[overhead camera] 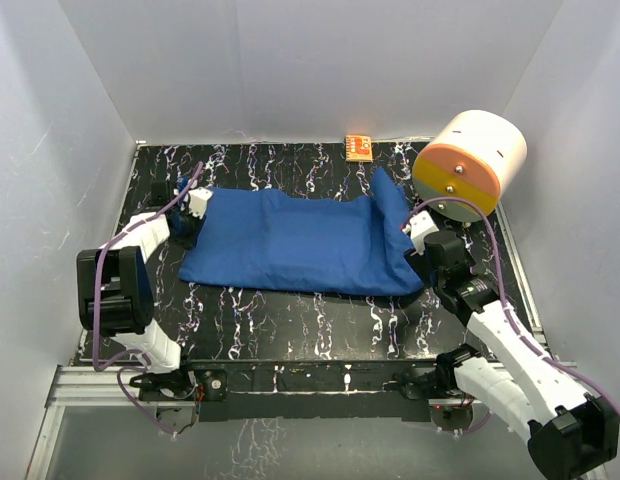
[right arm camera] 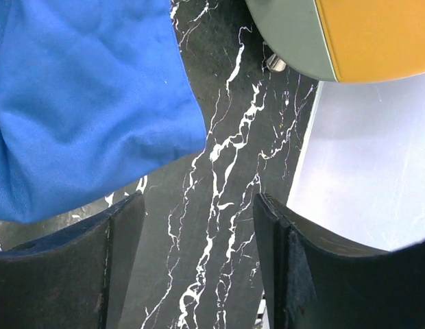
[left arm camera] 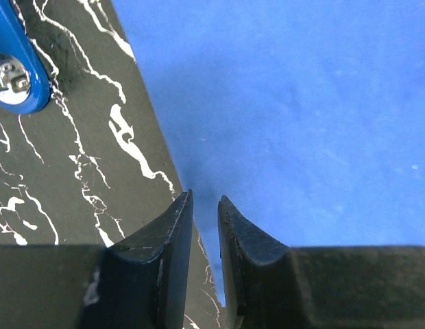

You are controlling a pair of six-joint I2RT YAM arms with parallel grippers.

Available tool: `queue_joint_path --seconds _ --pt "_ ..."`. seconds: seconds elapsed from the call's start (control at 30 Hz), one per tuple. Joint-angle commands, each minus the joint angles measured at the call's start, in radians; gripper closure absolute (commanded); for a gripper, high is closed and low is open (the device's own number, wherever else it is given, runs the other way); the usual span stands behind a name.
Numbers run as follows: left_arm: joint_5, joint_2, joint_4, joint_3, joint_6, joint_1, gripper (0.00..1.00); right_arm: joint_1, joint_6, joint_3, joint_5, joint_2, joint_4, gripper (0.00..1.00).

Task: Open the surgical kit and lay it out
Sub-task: Open the surgical kit at the center of the board.

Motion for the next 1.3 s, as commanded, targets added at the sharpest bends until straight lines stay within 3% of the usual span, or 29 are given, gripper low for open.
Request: queue_joint_path --seconds 0.0,0.13,0.3,0.5,0.67,1.03,1.27 --pt "0.138 -0.083 -0.051 0.034 0.033 0.001 0.78 -0.018 0.015 0.090 -0.069 0.007 -0.028 0.35" --pt "0.224 -0.110 -0.013 0.002 0.044 -0.017 0.76 -0.017 -0.006 0.131 -0.286 0.053 -0.007 0.34" --pt "0.232 -0.078 0.048 -0.021 0.046 -0.050 0.70 -0.016 -0.017 0.191 -0.421 0.233 0.097 0.35" --pt "0.144 0.040 0.081 0.007 0.069 -0.080 0.67 -0.017 -0.050 0.265 -0.319 0.555 0.193 0.36" --pt "0.054 0.127 0.057 0.030 0.112 -0.080 0.67 -0.026 -0.057 0.294 -0.308 0.727 0.217 0.36" --pt "-0.224 0.100 0.099 -0.109 0.150 -0.049 0.70 -0.001 -0.015 0.453 -0.536 0.983 0.194 0.38" --pt "-0.254 0.083 0.109 -0.136 0.127 0.041 0.74 0.130 0.013 0.537 -0.486 1.088 0.215 0.38"
